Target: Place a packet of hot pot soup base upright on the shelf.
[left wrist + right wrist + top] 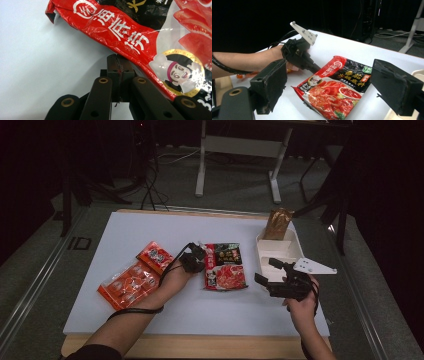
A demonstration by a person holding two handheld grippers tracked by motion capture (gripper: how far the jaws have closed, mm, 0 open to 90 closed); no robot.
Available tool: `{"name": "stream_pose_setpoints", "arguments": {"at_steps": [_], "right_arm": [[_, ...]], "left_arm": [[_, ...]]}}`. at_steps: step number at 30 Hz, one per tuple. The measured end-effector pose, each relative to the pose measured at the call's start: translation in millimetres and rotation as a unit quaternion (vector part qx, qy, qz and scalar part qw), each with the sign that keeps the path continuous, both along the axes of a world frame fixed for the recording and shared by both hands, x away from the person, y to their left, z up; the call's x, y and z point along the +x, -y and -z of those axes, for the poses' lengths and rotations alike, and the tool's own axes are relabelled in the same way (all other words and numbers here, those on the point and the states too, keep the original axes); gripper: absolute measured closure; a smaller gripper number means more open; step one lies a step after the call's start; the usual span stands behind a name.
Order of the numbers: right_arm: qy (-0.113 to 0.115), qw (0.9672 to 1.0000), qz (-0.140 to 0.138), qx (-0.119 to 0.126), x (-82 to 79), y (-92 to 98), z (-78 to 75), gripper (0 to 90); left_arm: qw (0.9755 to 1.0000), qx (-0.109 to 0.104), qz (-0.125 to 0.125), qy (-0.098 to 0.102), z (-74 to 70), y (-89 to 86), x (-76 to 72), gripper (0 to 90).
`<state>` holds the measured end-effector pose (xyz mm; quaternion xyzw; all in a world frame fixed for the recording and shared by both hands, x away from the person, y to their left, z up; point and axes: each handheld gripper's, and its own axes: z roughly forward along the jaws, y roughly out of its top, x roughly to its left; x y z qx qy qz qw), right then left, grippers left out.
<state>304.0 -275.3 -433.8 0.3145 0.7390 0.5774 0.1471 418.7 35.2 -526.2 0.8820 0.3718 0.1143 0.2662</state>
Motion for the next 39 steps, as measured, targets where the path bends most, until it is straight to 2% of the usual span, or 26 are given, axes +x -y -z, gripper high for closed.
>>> {"name": "stream_pose_setpoints", "arguments": {"at_steps": [6, 12, 16, 20, 21, 23, 30, 36, 39], "right_arm": [[0.002, 1.0, 0.003, 0.003, -0.6, 1.8, -0.4, 14.0], [0.002, 1.0, 0.003, -0.001, -0.7, 1.3, 0.0, 14.0], [0.004, 1.0, 0.004, -0.006, 0.1, 0.9, 0.8, 14.0], [0.005, 0.9999, 0.006, -0.011, -0.1, 1.0, 1.1, 14.0], [0.005, 0.9999, 0.006, -0.01, 0.0, 1.1, 1.1, 14.0], [0.007, 0.9999, 0.005, -0.013, -0.5, -0.2, 1.0, 14.0], [0.009, 0.9997, 0.003, -0.022, -0.7, -3.3, 1.7, 14.0], [0.007, 0.9997, 0.002, -0.022, -0.6, -3.1, 2.6, 14.0], [0.007, 0.9997, 0.002, -0.023, -0.8, -3.0, 3.0, 14.0]], "left_arm": [[1.0, -0.007, 0.006, 0.0, 1.0, 4.7, 6.0, 89.6], [0.9999, -0.002, 0.013, 0.0, 1.8, 8.3, 11.4, 89.6], [0.9999, -0.005, 0.01, 0.004, -4.4, 5.0, 9.8, 89.4], [0.9997, -0.018, 0.01, 0.013, -15.8, -1.1, 8.5, 88.9], [0.999, -0.042, 0.003, 0.012, -25.2, -7.1, 10.8, 88.9], [0.9979, -0.063, 0.003, 0.012, -32.1, -9.2, 12.9, 83.7], [0.9964, -0.081, -0.008, 0.021, -44.1, -3.3, 22.4, 70.0], [0.9959, -0.086, -0.025, 0.012, -40.5, 1.8, 36.2, 59.8], [0.9946, -0.096, -0.038, 0.003, -34.5, 2.8, 42.6, 58.3]]}}
